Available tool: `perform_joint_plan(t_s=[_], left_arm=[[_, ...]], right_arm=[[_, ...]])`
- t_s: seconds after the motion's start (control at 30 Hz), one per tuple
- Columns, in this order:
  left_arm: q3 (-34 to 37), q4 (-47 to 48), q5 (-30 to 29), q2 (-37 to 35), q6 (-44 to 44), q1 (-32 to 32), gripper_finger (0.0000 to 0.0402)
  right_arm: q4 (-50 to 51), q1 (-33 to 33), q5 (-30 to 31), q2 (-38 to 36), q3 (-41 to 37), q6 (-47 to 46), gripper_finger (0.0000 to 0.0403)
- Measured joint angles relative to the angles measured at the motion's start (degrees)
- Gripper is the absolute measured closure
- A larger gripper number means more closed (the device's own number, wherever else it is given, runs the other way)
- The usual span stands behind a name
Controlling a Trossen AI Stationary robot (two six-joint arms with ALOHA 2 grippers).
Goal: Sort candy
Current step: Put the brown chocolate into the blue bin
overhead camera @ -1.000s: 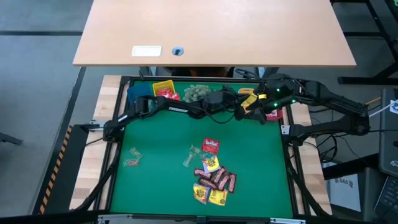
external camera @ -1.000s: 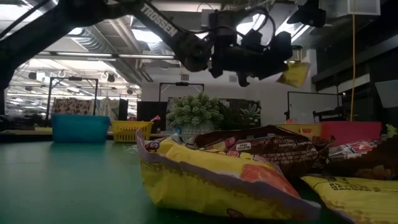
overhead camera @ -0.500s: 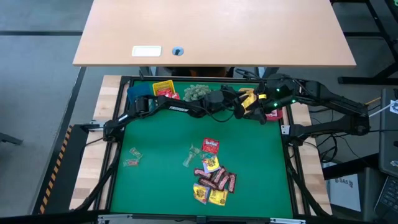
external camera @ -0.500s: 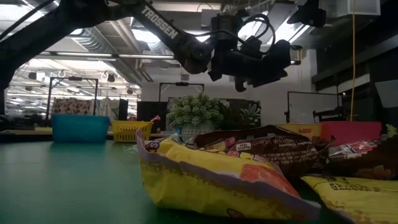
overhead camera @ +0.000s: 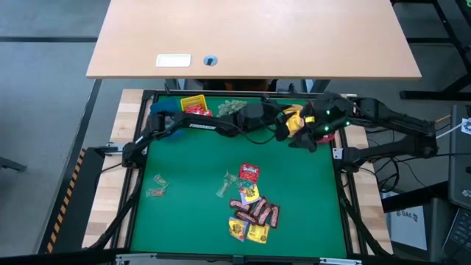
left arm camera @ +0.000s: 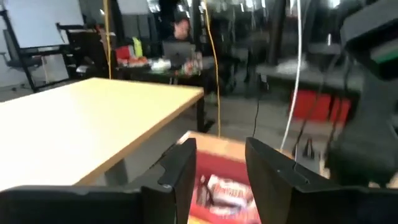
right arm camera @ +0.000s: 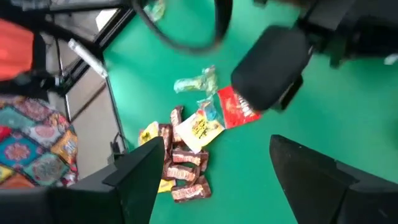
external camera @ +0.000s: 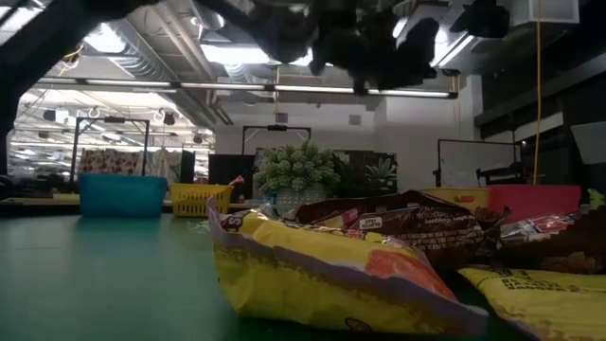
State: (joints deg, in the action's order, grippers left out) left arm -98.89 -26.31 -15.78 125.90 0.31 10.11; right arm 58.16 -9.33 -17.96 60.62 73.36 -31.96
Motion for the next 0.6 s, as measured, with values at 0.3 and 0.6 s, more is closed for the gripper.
perform_joint_plan(t_s=[0.3, 0.6], left_arm=[[0.0, 36.0, 0.8, -16.0, 5.0, -2.2, 0.0275], [0.0, 62.1, 2.2, -25.0, 2.9, -9.8, 0.0275]], right_arm=[[-4.2, 15.8, 7.8, 0.4, 0.0, -4.0, 0.0111], [-5.3, 30.3, 15.7, 6.3, 0.0, -6.8, 0.0111]])
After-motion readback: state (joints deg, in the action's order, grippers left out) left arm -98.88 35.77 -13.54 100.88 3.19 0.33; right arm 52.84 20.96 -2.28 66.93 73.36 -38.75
